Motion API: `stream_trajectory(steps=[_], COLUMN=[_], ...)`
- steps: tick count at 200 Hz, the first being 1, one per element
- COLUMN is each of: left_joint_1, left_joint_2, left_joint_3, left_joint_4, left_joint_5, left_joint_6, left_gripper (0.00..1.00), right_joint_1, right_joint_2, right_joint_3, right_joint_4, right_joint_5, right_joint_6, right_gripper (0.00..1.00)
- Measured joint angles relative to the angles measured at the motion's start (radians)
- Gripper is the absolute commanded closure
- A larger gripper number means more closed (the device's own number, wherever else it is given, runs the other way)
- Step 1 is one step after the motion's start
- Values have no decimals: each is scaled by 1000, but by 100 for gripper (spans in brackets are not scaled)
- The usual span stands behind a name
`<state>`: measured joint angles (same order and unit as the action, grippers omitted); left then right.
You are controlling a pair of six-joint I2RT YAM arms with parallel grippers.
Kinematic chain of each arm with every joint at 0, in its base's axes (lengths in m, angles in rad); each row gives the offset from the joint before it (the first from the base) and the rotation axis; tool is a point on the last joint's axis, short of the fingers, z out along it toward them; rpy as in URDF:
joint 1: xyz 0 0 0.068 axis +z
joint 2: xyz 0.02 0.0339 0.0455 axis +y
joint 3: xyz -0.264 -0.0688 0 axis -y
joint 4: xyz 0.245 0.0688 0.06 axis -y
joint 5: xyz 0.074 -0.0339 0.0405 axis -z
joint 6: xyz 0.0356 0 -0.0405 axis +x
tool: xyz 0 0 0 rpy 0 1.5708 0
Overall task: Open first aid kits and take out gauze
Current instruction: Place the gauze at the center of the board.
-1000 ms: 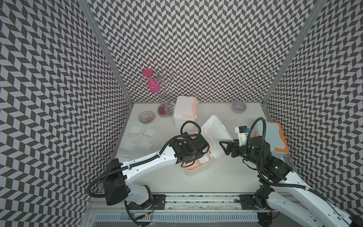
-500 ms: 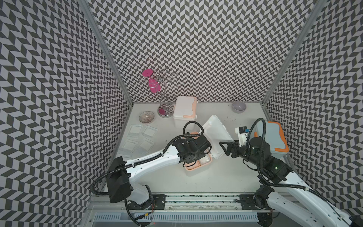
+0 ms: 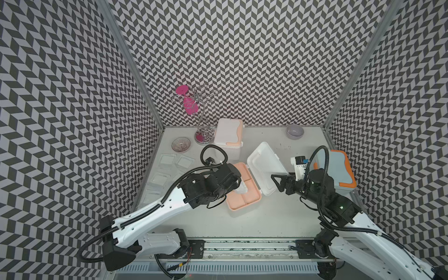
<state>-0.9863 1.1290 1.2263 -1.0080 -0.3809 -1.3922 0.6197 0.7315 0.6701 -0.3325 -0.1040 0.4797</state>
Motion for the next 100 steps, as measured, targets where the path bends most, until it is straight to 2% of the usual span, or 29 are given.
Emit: stream_trajectory(steps=[46,77,100], left_joint_1=[274,530,704], left_joint_2=[-187,-286,-310], left_joint_3=[-119,-226,-311], left_joint_4=[-54,-69,-61], left_joint_5=[-10,20,74], left_joint_6=[28,105,183], left_gripper=[100,100,100], right_joint_1=[0,0,0], right_joint_2=[0,0,0], right_joint_3=[0,0,0], right_joint_4=[0,-5,-6], right_joint_5=[0,0,0], right_joint_6=[0,0,0], right_gripper=[25,25,25])
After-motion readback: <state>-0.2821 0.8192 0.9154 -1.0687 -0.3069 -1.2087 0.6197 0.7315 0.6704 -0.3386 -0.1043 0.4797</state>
